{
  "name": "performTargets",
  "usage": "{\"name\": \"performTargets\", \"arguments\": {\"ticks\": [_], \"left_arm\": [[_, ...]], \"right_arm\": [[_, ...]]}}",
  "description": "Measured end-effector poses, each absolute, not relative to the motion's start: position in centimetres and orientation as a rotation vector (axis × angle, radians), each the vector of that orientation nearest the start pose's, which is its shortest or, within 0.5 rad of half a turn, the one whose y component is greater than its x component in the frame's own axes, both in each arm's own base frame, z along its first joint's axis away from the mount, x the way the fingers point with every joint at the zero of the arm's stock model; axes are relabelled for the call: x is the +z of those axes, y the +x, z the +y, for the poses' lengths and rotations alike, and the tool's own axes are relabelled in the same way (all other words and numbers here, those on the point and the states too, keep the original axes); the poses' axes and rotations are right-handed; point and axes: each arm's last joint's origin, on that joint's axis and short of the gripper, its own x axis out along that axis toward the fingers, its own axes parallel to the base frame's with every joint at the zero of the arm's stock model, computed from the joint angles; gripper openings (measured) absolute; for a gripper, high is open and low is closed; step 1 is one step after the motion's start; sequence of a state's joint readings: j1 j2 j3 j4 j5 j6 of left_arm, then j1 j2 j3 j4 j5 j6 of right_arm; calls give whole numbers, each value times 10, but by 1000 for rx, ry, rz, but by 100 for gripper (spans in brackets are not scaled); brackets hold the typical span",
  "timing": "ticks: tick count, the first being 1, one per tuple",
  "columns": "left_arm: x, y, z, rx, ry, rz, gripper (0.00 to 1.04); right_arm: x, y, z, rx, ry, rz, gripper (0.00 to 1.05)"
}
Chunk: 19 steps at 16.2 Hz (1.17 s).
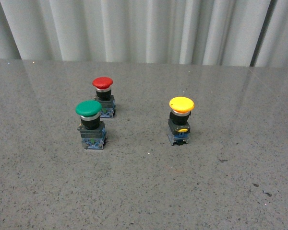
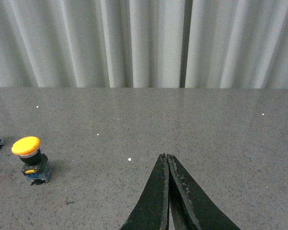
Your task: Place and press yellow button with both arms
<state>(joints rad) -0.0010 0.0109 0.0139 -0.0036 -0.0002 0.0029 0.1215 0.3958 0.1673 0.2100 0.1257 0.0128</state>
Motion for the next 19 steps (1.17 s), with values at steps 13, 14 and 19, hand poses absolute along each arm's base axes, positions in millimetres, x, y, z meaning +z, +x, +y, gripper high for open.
{"name": "performTargets", "arguments": {"ticks": [13, 14, 19], "left_arm": [[167, 98, 0, 0, 3, 1, 98], [167, 98, 0, -1, 3, 1, 98], [167, 98, 0, 0, 3, 1, 98]], "right_arm": [[177, 109, 0, 0, 7, 2, 2], [177, 109, 0, 0, 7, 0, 2], [175, 105, 0, 0, 7, 20, 2]]}}
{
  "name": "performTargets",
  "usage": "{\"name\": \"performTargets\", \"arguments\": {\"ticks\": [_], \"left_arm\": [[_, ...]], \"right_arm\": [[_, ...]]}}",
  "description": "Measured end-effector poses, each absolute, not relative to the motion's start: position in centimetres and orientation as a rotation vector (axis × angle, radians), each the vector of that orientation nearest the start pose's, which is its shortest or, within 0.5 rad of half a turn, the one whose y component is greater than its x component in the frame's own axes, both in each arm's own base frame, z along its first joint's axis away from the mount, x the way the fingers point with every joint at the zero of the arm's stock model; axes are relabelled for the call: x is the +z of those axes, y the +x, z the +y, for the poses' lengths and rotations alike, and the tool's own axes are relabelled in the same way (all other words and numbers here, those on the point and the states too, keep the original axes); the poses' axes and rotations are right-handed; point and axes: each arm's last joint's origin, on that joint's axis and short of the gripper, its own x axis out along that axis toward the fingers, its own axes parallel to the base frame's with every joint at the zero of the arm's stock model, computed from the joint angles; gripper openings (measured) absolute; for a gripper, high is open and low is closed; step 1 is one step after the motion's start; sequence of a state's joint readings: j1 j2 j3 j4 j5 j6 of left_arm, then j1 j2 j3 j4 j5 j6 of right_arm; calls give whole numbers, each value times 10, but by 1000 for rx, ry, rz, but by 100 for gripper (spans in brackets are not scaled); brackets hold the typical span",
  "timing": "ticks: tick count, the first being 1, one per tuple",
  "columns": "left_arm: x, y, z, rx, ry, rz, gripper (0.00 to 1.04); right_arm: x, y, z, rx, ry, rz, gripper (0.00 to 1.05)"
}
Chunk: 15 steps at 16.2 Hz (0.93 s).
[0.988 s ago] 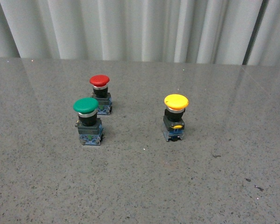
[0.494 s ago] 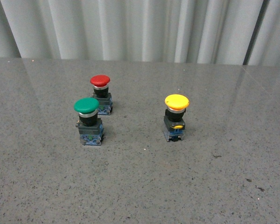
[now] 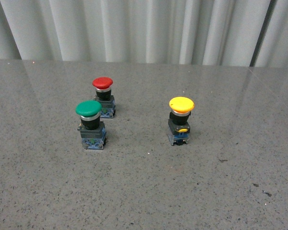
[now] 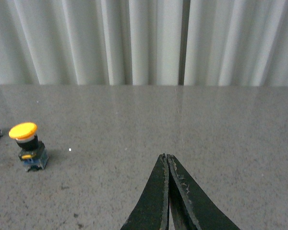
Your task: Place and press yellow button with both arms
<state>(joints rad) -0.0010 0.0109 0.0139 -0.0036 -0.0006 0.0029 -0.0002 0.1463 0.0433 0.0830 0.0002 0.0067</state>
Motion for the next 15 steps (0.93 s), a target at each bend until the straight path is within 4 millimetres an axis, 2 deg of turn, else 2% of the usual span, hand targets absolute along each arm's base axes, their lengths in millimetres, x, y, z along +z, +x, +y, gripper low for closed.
{"name": "performTargets", "arguments": {"ticks": [6, 7, 8, 9, 11, 13, 15], "left_arm": [[167, 98, 0, 0, 3, 1, 98], [167, 98, 0, 0, 2, 1, 98], [167, 98, 0, 0, 3, 1, 98], [167, 98, 0, 0, 3, 1, 98], [167, 98, 0, 0, 3, 1, 98], [167, 98, 0, 0, 3, 1, 98], [167, 98, 0, -1, 3, 1, 98]], "right_arm": [[167, 97, 0, 0, 6, -5, 2], [167, 97, 0, 0, 5, -5, 4], [167, 97, 0, 0, 5, -5, 39], [167, 97, 0, 0, 5, -4, 58], [167, 97, 0, 0, 5, -5, 82], [167, 97, 0, 0, 5, -4, 99], [167, 97, 0, 0, 5, -4, 98]]}}
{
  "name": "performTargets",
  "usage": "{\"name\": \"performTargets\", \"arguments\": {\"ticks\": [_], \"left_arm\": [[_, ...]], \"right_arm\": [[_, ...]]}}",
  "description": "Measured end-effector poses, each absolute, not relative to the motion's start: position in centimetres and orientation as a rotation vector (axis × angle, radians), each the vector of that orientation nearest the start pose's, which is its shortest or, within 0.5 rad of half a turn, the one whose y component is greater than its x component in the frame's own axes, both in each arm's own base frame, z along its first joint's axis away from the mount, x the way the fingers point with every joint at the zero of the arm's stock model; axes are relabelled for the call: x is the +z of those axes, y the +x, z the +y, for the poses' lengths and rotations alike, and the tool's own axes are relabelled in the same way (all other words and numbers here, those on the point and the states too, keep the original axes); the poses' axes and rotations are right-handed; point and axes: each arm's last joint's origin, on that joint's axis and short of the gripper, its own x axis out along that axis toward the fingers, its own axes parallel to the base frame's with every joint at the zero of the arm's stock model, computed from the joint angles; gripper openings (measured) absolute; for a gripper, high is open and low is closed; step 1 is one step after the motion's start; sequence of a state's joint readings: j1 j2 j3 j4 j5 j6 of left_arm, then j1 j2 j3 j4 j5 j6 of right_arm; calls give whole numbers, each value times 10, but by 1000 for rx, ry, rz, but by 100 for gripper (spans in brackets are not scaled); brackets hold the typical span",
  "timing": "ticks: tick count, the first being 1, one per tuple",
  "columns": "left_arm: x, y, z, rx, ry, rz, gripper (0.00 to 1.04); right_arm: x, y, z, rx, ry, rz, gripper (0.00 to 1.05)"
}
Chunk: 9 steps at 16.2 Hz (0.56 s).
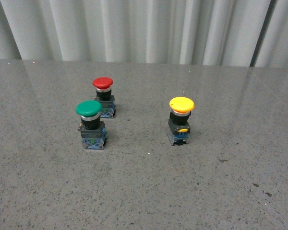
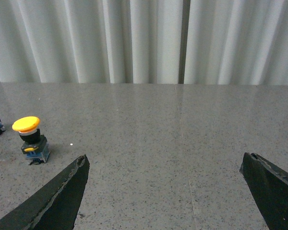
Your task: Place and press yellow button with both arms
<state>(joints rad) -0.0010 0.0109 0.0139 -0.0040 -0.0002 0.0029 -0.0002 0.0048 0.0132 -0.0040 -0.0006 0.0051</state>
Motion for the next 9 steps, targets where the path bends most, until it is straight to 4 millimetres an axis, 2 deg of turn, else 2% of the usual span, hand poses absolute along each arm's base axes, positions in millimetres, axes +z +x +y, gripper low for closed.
{"name": "performTargets", "arguments": {"ticks": [9], "left_arm": [[167, 98, 0, 0, 3, 1, 98]], "right_arm": [[167, 97, 0, 0, 5, -5, 98]]}}
